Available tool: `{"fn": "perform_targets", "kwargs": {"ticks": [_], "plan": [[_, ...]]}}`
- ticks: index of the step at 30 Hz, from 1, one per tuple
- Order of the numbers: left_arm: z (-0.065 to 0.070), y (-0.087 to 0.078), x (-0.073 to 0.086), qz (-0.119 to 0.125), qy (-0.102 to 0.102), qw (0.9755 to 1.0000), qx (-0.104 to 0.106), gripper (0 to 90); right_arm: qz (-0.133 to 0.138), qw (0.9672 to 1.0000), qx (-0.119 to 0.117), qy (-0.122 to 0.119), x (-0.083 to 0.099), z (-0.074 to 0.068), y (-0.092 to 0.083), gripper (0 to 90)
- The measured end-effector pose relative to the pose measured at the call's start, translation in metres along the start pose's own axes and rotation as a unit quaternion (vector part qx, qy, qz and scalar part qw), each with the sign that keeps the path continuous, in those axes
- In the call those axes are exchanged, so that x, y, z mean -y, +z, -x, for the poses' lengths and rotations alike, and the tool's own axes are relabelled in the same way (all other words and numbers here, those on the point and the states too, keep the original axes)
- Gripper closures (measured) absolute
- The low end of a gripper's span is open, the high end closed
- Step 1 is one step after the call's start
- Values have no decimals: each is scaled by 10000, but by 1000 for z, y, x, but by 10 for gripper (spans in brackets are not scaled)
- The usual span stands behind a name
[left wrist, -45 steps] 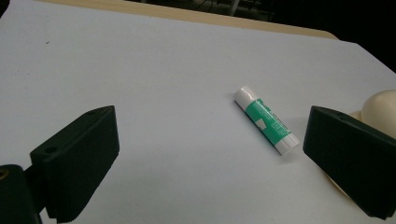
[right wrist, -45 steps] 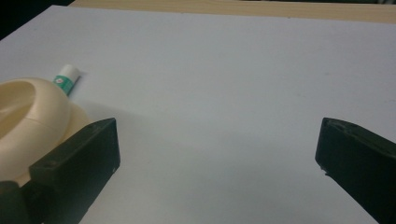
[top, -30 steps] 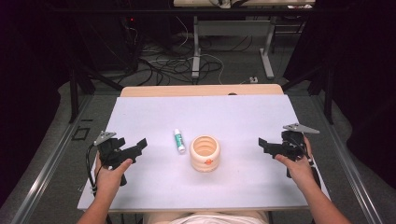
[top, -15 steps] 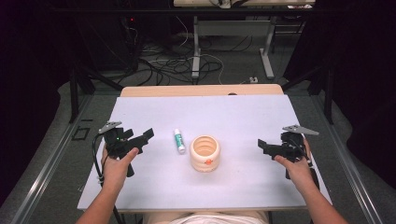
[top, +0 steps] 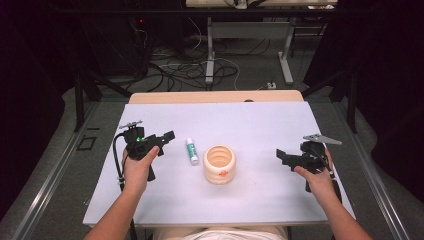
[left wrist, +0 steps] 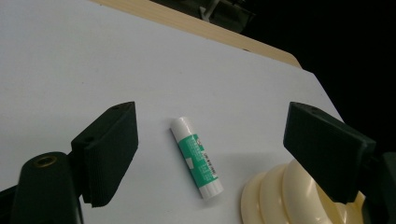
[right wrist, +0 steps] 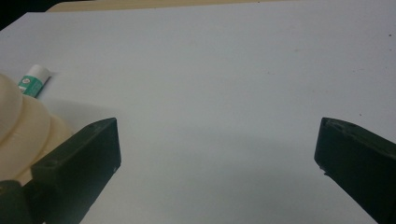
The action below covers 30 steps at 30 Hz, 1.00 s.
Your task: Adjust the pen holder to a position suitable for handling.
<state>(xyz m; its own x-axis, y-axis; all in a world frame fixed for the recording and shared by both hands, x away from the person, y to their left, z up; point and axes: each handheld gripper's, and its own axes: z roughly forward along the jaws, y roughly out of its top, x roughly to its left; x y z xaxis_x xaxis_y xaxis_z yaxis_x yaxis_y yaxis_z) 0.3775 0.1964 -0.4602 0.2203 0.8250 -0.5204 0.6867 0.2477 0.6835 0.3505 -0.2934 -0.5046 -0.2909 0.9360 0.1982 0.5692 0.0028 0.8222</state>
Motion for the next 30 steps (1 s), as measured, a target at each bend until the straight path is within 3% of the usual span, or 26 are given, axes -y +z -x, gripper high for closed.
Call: {"fn": "perform_targets", "kwargs": {"ticks": [4, 9, 12, 17, 19, 21, 29, 30], "plan": [[-1, 9, -3, -87, -256, 9996, 99, 189, -6, 10000, -16, 16, 0, 1, 0, 1], [-2, 19, -5, -270, -428, 9986, 156, 209, -14, 10000, 4, 72, 0, 2, 0, 3], [-3, 24, -6, -436, -586, 9969, 286, 216, -6, 10000, -28, 92, 0, 3, 1, 4], [-1, 32, -7, -566, -654, 9959, 278, 244, 23, 9999, -20, 102, 1, 3, 1, 8], [-1, 35, -8, -667, -701, 9946, 371, 259, -11, 9999, -45, 121, 1, 4, 1, 10], [0, 38, -7, -688, -641, 9950, 349, 259, -5, 9999, -45, 110, 0, 4, 1, 10], [3, 50, -8, -807, -733, 9935, 316, 277, 9, 9998, -16, 205, 1, 5, 2, 24], [4, 53, -7, -898, -830, 9920, 321, 282, -25, 9998, -24, 187, 1, 6, 1, 25]]}}
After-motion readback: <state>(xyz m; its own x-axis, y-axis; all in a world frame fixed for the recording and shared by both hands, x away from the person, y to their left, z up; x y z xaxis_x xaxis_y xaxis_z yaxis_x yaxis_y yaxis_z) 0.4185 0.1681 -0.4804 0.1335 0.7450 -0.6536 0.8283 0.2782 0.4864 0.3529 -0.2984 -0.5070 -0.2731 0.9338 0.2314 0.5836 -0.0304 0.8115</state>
